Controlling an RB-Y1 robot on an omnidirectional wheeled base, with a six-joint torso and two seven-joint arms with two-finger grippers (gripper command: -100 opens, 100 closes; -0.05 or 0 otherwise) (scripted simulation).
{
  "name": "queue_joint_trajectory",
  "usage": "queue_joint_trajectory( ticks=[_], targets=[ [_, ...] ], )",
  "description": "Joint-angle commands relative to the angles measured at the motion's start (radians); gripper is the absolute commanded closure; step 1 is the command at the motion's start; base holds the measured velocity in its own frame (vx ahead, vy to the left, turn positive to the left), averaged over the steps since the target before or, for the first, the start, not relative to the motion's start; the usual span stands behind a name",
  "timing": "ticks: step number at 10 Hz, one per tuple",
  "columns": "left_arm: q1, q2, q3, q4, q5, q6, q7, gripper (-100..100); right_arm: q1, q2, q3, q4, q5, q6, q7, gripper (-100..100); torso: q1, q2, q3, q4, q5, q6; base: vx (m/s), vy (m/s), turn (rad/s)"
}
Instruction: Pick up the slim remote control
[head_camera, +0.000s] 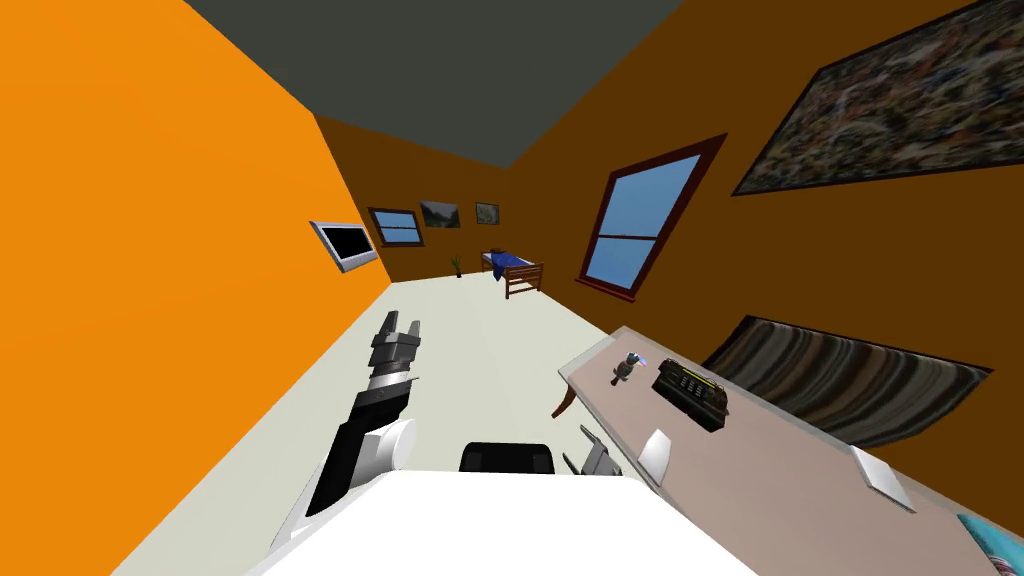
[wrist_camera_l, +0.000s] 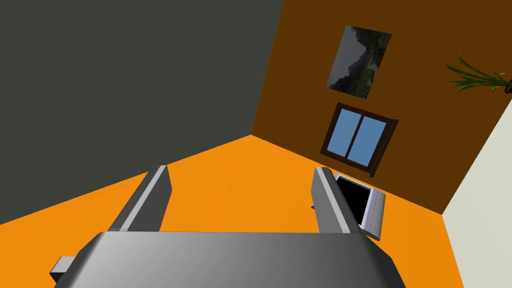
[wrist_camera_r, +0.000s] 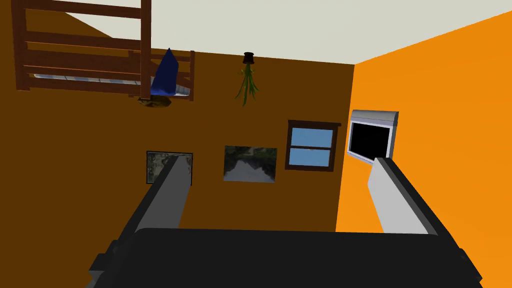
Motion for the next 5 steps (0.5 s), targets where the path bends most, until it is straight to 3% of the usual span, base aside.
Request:
queue_joint_trajectory(
  ticks=[1,4,5],
  targets=[
    [0.000,0.000,0.000,0.000,0.000,0.000,0.000,0,-0.007,-0.015,0.011,0.035,0.028,0.015,0.013,-100,0.000,0.000,0.000,0.000,0.000,0.000,-0.004,-0.017,0.178],
    [0.000,0.000,0.000,0.000,0.000,0.000,0.000,0,0.000,-0.061,0.031,0.115,0.114,0.033,0.088,-100,-0.001,0.000,0.000,0.000,0.000,0.000,-0.002,-0.028,0.234],
    [0.000,0.000,0.000,0.000,0.000,0.000,0.000,0,0.000,-0.061,0.031,0.141,0.114,0.033,0.088,-100,-0.001,-0.001,0.000,0.000,0.000,0.000,0.000,-0.038,0.126]
  ],
)
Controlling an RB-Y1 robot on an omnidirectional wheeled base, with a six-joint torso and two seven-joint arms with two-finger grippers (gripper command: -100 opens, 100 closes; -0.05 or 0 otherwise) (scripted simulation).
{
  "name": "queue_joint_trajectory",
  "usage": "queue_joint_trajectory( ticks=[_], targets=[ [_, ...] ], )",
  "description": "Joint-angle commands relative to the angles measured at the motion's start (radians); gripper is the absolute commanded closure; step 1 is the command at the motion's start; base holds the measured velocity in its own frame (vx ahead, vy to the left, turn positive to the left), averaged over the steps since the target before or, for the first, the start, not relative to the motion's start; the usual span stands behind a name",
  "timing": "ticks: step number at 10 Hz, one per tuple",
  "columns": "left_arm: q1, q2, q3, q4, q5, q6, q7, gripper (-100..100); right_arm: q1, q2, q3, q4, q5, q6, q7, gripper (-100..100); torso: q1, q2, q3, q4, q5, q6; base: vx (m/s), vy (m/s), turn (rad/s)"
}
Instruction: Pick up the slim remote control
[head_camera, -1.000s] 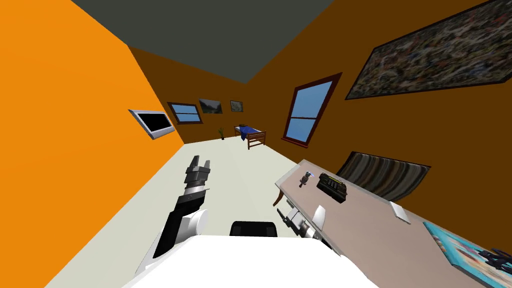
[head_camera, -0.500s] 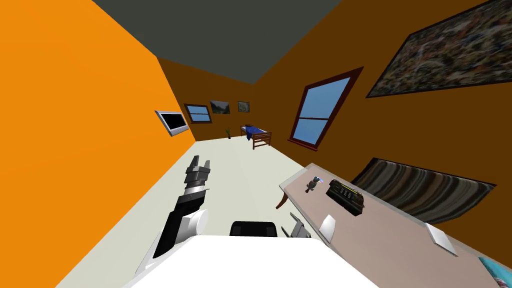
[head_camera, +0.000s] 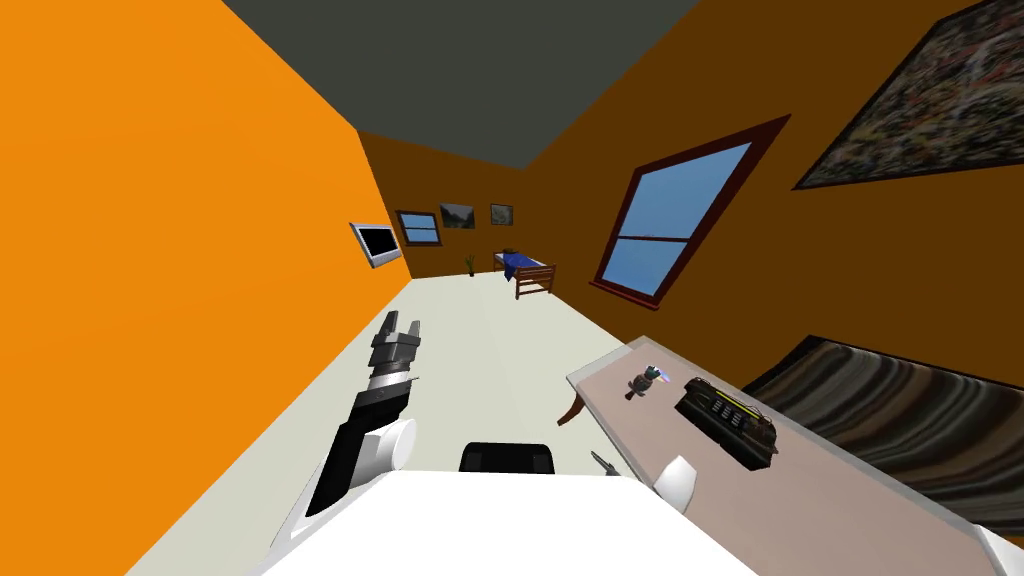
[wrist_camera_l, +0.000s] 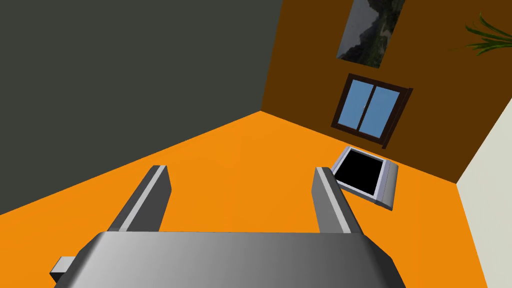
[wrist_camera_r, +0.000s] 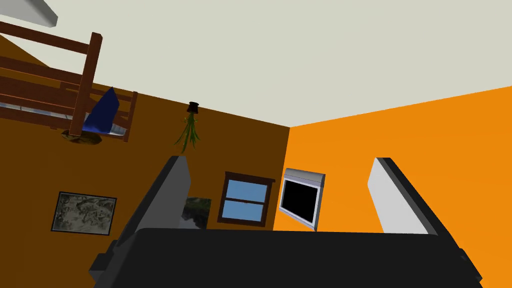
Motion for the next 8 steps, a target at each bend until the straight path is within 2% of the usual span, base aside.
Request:
queue_joint_trajectory(
  ticks=[1,2,3,4,5,6,7,8],
  targets=[
    [0.000,0.000,0.000,0.000,0.000,0.000,0.000,0,-0.009,0.007,0.003,0.033,0.007,0.000,0.013,-100,0.000,0.000,0.000,0.000,0.000,0.000,0.001,-0.018,-0.018],
    [0.000,0.000,0.000,0.000,0.000,0.000,0.000,0,-0.007,-0.015,0.012,0.068,0.047,0.009,0.048,-100,0.001,0.000,0.000,0.000,0.000,0.000,0.004,-0.020,0.258],
    [0.000,0.000,0.000,0.000,0.000,0.000,0.000,0,-0.007,-0.015,0.012,0.085,0.047,0.009,0.048,-100,0.001,0.000,0.000,0.000,0.000,-0.001,0.004,-0.031,0.177],
    [0.000,0.000,0.000,0.000,0.000,0.000,0.000,0,-0.006,-0.036,0.021,0.110,0.085,0.019,0.082,-100,0.001,0.000,0.000,0.000,0.000,0.000,0.004,-0.052,0.251],
    [0.000,0.000,0.000,0.000,0.000,0.000,0.000,0,-0.006,-0.036,0.021,0.135,0.085,0.019,0.082,-100,-0.001,0.000,0.000,0.000,0.000,-0.001,-0.004,-0.052,0.140],
    [0.000,0.000,0.000,0.000,0.000,0.000,0.000,0,-0.006,-0.036,0.021,0.136,0.085,0.019,0.082,-100,-0.001,0.000,0.000,0.000,0.000,0.000,-0.004,-0.021,-0.010],
    [0.000,0.000,0.000,0.000,0.000,0.000,0.000,0,-0.006,-0.057,0.029,0.180,0.121,0.030,0.114,-100,0.001,0.000,0.000,0.000,0.000,0.000,0.001,-0.026,0.215],
    [0.000,0.000,0.000,0.000,0.000,0.000,0.000,0,-0.006,-0.057,0.029,0.185,0.121,0.030,0.114,-100,0.001,0.000,0.000,0.000,0.000,-0.001,0.001,-0.039,0.192]
  ],
)
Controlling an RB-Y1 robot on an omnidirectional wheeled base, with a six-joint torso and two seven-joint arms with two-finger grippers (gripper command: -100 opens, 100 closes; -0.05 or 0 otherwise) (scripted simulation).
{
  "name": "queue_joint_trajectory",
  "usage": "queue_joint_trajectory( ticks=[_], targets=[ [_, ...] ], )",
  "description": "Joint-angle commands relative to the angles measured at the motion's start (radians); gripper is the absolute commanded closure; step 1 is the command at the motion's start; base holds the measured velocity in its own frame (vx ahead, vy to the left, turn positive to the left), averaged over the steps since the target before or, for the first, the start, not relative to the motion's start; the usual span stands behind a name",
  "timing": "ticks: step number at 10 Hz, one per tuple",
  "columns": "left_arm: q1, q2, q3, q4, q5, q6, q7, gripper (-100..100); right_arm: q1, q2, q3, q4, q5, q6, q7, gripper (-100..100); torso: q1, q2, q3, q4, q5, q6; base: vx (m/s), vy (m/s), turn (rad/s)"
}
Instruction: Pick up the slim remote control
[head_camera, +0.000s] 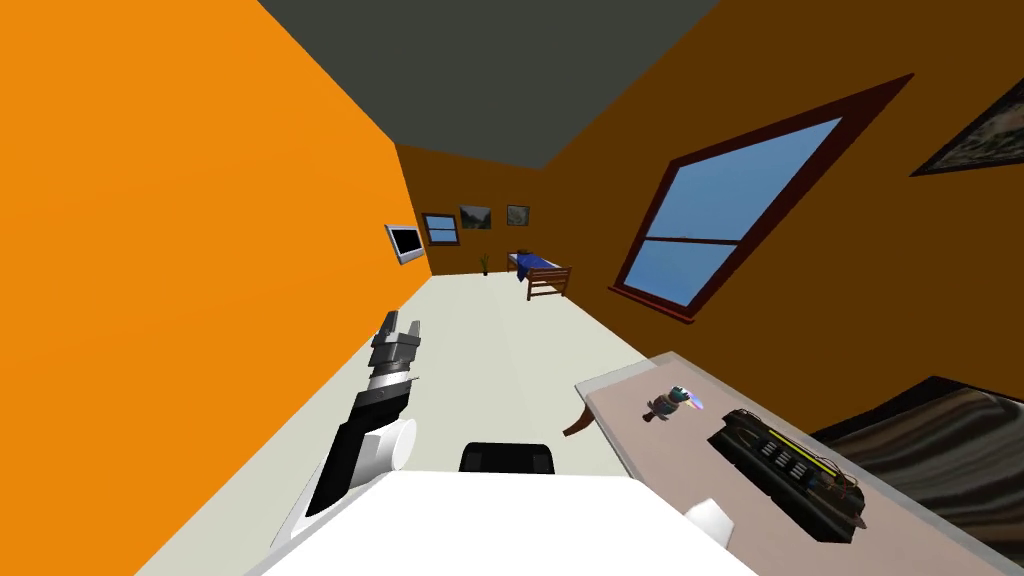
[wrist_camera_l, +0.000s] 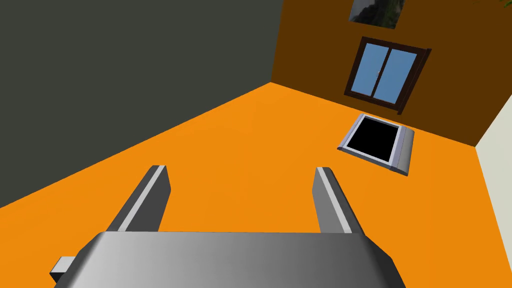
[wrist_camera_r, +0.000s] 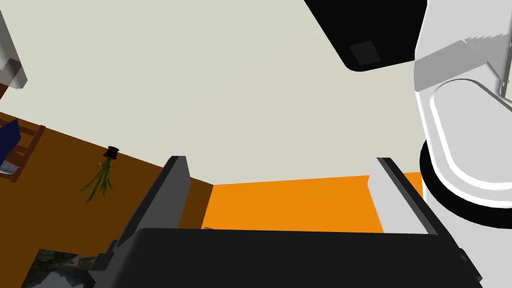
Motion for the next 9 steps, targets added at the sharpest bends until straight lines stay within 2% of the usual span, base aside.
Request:
queue_joint_trajectory(
  ticks=[1,2,4,6,7,8,9],
  targets=[
    [0.000,0.000,0.000,0.000,0.000,0.000,0.000,0,0.000,-0.023,0.005,0.050,0.036,0.005,0.040,-100,0.000,0.000,0.000,0.000,0.000,0.000,0.007,-0.051,0.242],
    [0.000,0.000,0.000,0.000,0.000,0.000,0.000,0,0.000,-0.023,0.005,0.060,0.036,0.005,0.040,-100,-0.001,-0.001,0.000,0.000,0.000,-0.001,0.002,-0.055,0.151],
    [0.000,0.000,0.000,0.000,0.000,0.000,0.000,0,-0.004,-0.058,0.021,0.141,0.097,0.027,0.094,-100,-0.002,0.000,0.000,0.000,0.000,0.000,-0.002,-0.080,0.327],
    [0.000,0.000,0.000,0.000,0.000,0.000,0.000,0,-0.011,-0.087,0.036,0.218,0.150,0.048,0.141,-100,-0.007,-0.001,0.000,0.000,-0.001,-0.001,0.003,-0.150,0.385],
    [0.000,0.000,0.000,0.000,0.000,0.000,0.000,0,-0.011,-0.087,0.036,0.233,0.150,0.048,0.141,-100,-0.008,-0.001,0.000,0.000,-0.002,-0.001,-0.015,-0.108,0.115],
    [0.000,0.000,0.000,0.000,0.000,0.000,0.000,0,-0.015,-0.099,0.043,0.271,0.173,0.059,0.161,-100,-0.005,0.000,0.000,0.000,-0.001,0.001,-0.023,-0.068,0.164],
    [0.000,0.000,0.000,0.000,0.000,0.000,0.000,0,-0.015,-0.099,0.043,0.265,0.173,0.059,0.161,-100,-0.003,0.000,0.000,0.000,-0.001,0.000,-0.017,-0.046,0.105]
  ],
)
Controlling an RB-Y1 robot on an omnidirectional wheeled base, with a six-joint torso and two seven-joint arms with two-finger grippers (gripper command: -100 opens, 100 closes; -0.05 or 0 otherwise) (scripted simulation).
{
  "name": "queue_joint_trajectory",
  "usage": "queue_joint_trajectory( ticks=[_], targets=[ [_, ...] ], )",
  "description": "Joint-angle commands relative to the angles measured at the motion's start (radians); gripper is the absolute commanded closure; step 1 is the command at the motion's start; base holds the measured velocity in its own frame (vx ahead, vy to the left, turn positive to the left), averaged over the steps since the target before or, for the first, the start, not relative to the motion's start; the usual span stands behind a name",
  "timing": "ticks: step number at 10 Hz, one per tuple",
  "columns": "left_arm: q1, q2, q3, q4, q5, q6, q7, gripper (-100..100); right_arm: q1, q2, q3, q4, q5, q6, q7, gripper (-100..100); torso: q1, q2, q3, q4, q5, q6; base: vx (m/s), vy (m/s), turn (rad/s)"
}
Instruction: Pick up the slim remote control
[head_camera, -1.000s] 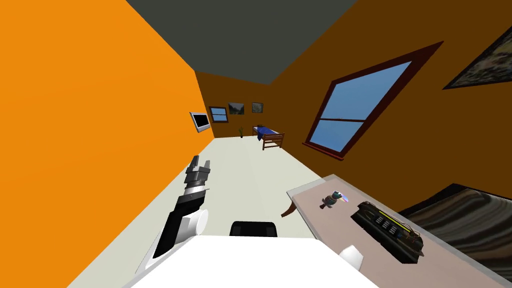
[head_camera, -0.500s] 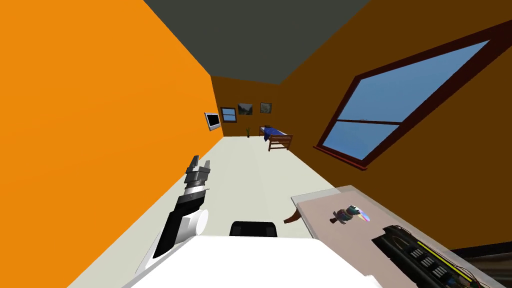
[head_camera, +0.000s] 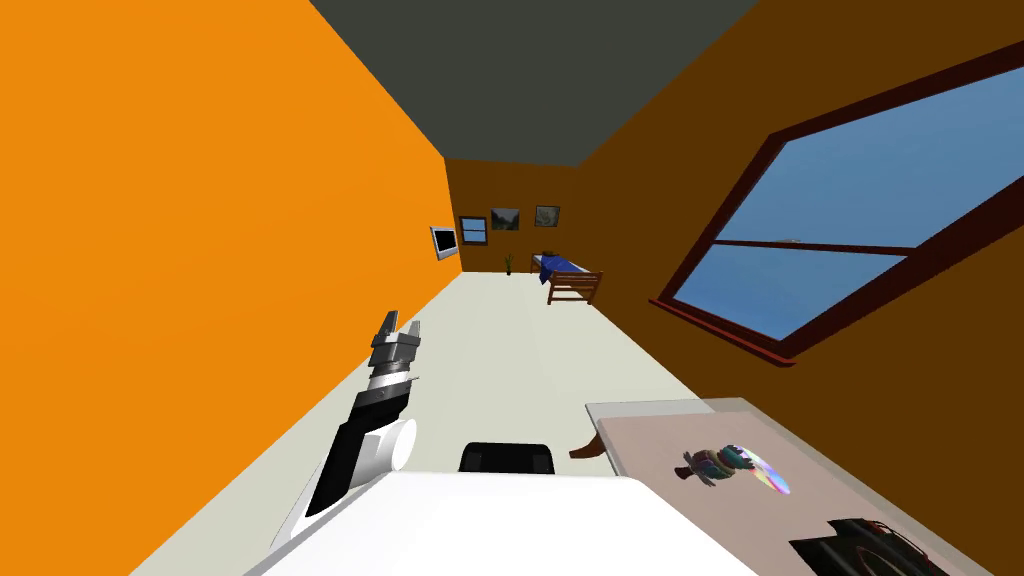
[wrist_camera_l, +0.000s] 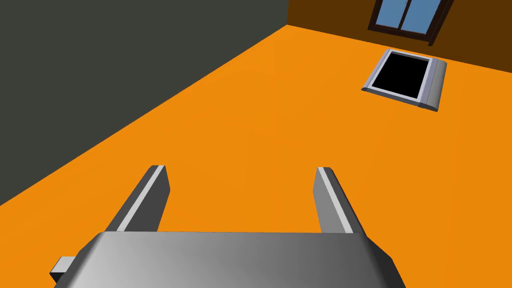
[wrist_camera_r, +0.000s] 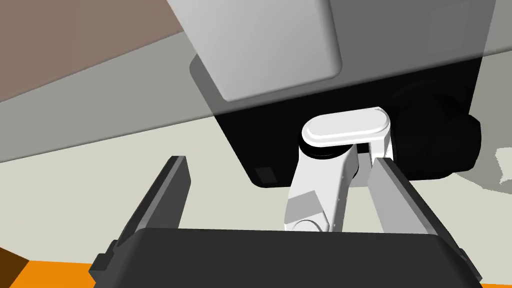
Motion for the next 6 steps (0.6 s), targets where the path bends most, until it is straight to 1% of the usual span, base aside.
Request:
queue_joint_trajectory(
  ticks=[1,2,3,4,5,6],
  targets=[
    [0.000,0.000,0.000,0.000,0.000,0.000,0.000,0,-0.012,0.006,0.000,0.028,0.002,-0.005,0.017,-100,0.000,0.000,0.000,0.000,0.000,0.000,-0.002,-0.013,0.006],
    [0.000,0.000,0.000,0.000,0.000,0.000,0.000,0,-0.016,-0.004,0.006,0.064,0.023,0.005,0.035,-100,0.002,-0.001,0.000,0.000,0.000,0.000,-0.001,-0.038,0.216],
    [0.000,0.000,0.000,0.000,0.000,0.000,0.000,0,-0.021,-0.013,0.013,0.092,0.041,0.015,0.051,-100,0.001,-0.001,-0.001,0.000,0.001,-0.001,-0.016,-0.094,0.309],
    [0.000,0.000,0.000,0.000,0.000,0.000,0.000,0,-0.021,-0.013,0.013,0.095,0.041,0.015,0.051,-100,-0.002,-0.001,0.000,0.000,0.000,-0.001,-0.015,-0.092,0.118],
    [0.000,0.000,0.000,0.000,0.000,0.000,0.000,0,-0.021,-0.013,0.013,0.096,0.041,0.015,0.051,-100,-0.002,-0.001,0.000,0.000,0.000,0.000,-0.006,-0.041,-0.021],
    [0.000,0.000,0.000,0.000,0.000,0.000,0.000,0,-0.026,-0.019,0.019,0.125,0.058,0.023,0.066,-100,0.000,-0.001,-0.001,0.000,0.000,0.001,-0.005,-0.031,0.175]
  ],
)
